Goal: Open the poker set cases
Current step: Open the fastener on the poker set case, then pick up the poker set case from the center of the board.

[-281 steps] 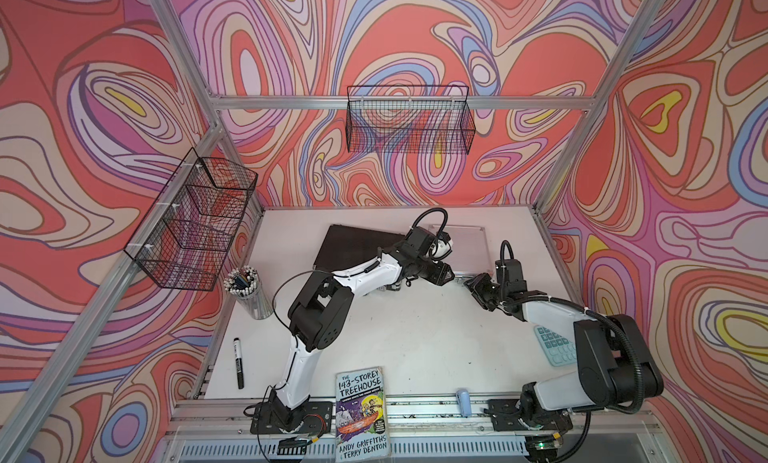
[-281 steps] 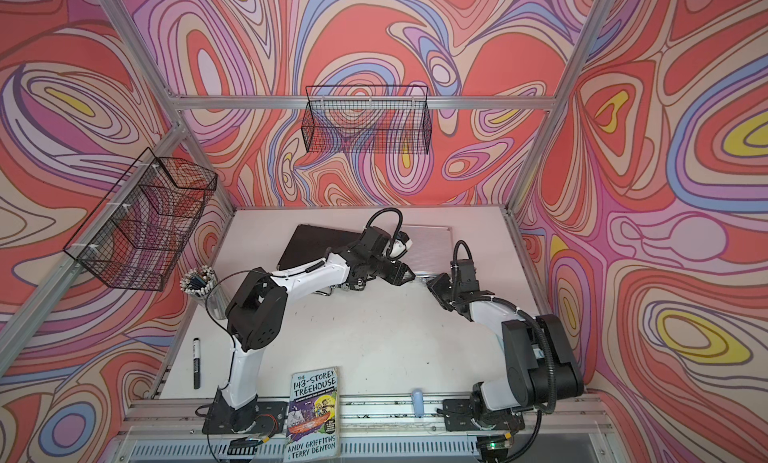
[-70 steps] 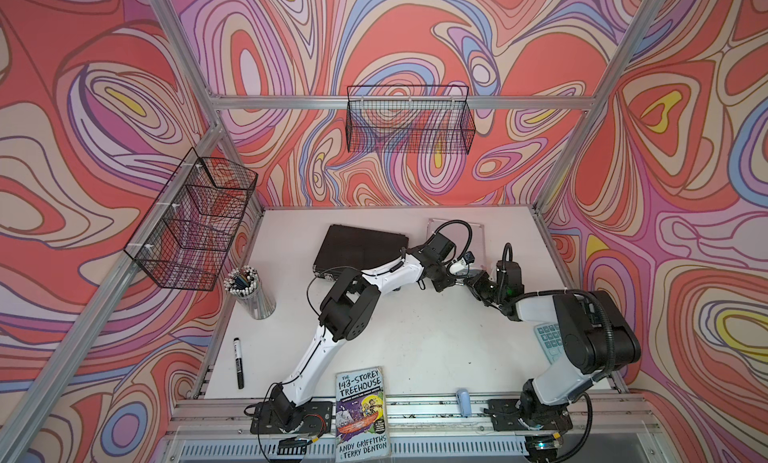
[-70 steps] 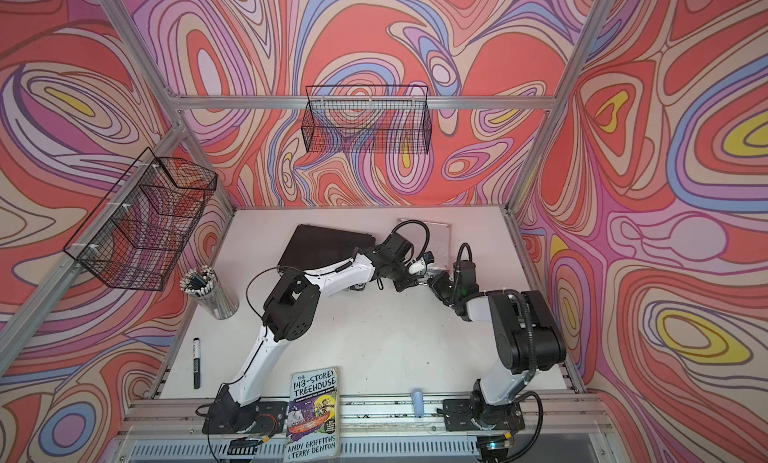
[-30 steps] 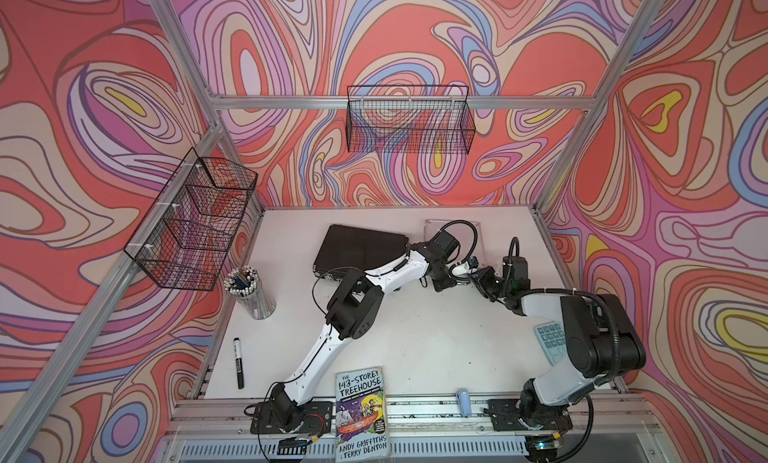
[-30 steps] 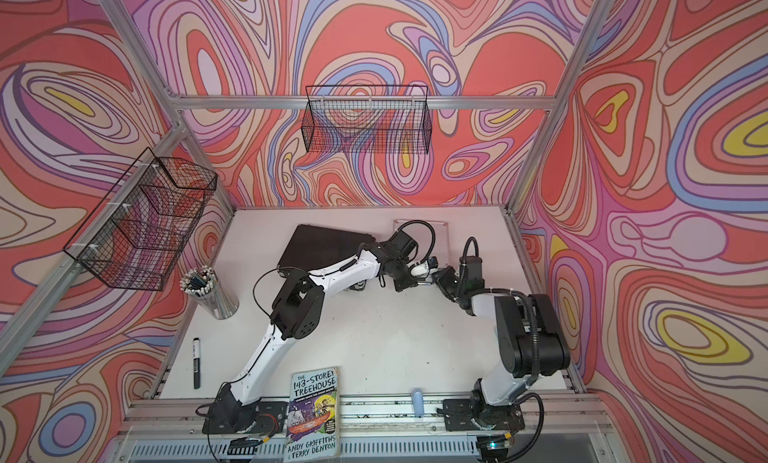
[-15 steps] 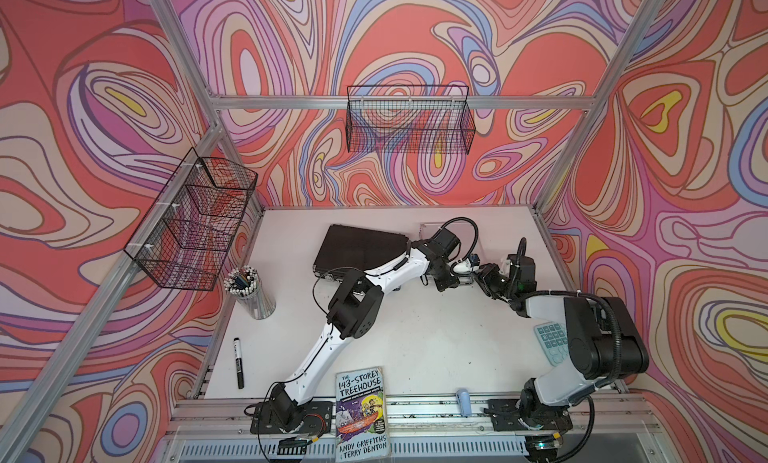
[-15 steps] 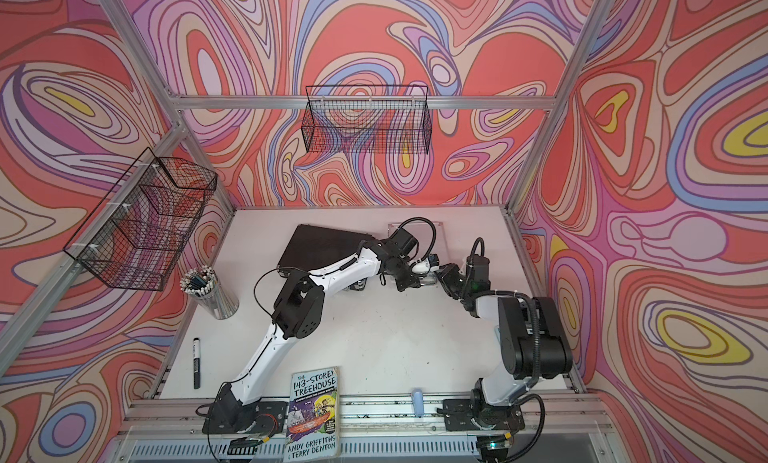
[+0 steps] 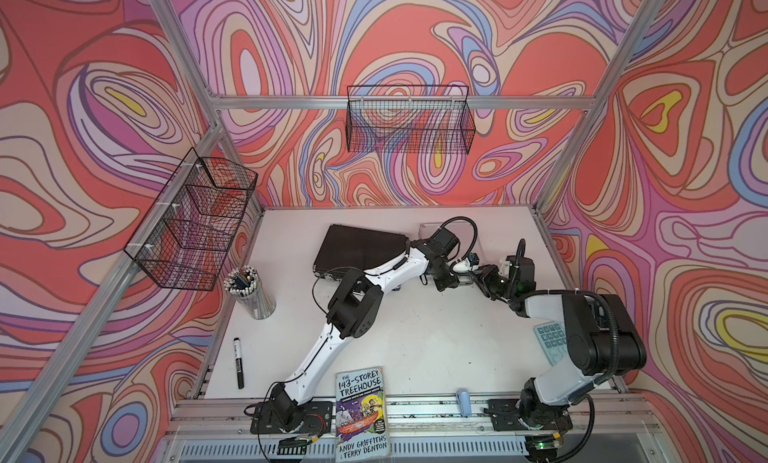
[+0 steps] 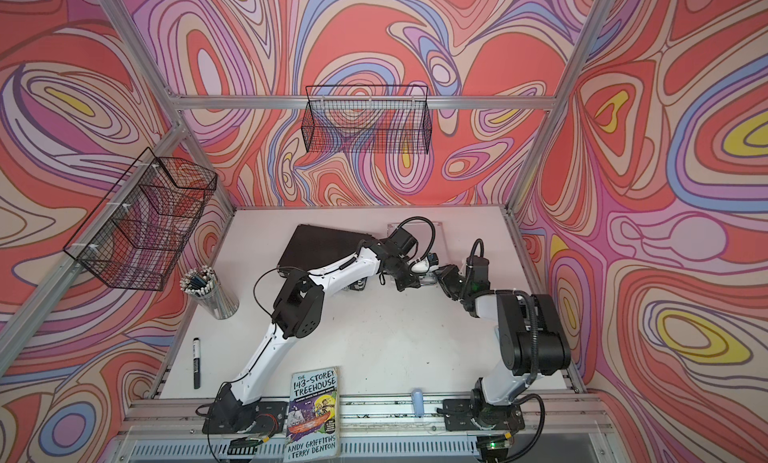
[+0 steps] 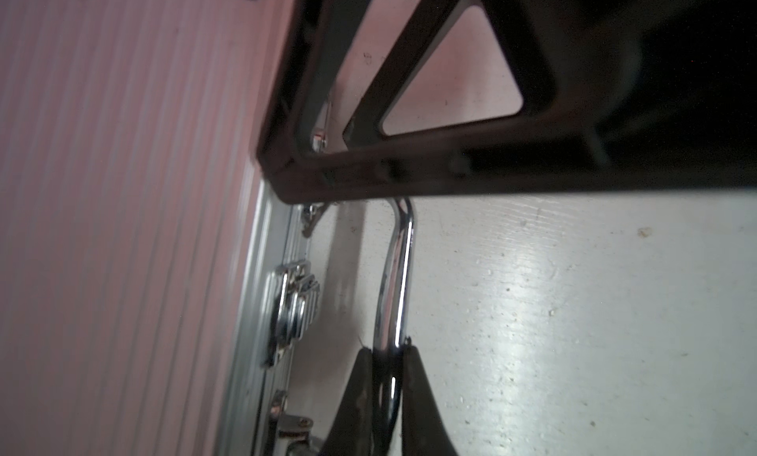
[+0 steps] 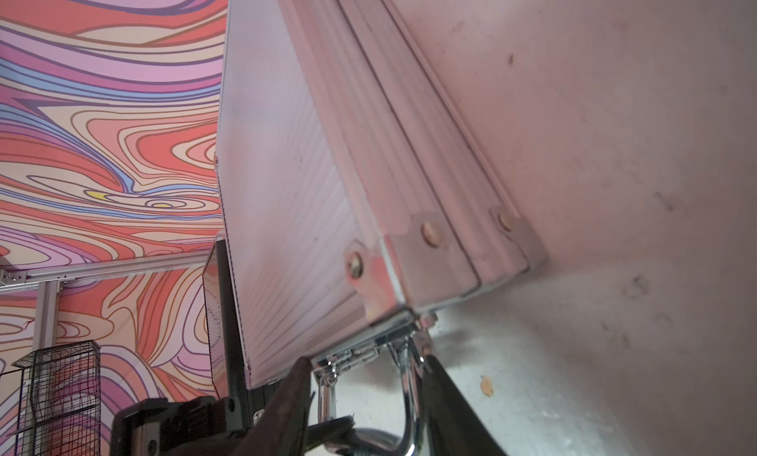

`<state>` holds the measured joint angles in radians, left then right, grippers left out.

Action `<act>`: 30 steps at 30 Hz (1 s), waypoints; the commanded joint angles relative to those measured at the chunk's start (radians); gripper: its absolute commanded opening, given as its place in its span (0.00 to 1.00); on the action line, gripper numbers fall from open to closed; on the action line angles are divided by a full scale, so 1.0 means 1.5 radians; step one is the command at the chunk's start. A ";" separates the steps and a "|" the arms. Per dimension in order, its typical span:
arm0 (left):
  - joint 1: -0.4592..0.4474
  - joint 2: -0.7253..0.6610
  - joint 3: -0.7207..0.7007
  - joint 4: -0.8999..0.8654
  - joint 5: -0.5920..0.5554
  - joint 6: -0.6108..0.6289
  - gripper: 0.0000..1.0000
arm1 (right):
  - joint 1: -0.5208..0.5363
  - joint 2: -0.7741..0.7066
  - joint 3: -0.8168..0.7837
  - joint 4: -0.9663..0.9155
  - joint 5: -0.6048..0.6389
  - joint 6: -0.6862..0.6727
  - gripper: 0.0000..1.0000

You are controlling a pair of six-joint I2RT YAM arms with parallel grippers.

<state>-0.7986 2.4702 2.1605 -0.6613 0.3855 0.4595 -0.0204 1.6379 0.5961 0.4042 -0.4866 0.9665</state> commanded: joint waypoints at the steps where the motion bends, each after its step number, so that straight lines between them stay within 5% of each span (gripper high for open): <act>1: 0.004 0.001 0.022 -0.028 0.011 -0.017 0.00 | 0.000 -0.007 -0.024 -0.048 0.018 0.000 0.45; 14: 0.004 0.000 0.020 -0.022 0.025 -0.028 0.00 | 0.013 0.000 -0.039 0.013 0.017 0.047 0.42; 24: 0.003 -0.001 0.008 -0.012 0.011 -0.032 0.00 | 0.032 0.020 -0.031 0.080 0.014 0.100 0.15; 30: 0.003 -0.002 -0.001 -0.004 -0.011 -0.029 0.41 | 0.032 0.016 -0.033 0.081 0.019 0.109 0.02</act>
<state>-0.7994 2.4702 2.1590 -0.6605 0.3882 0.4187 0.0174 1.6650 0.5457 0.4595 -0.4568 1.1248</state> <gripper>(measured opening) 0.335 0.130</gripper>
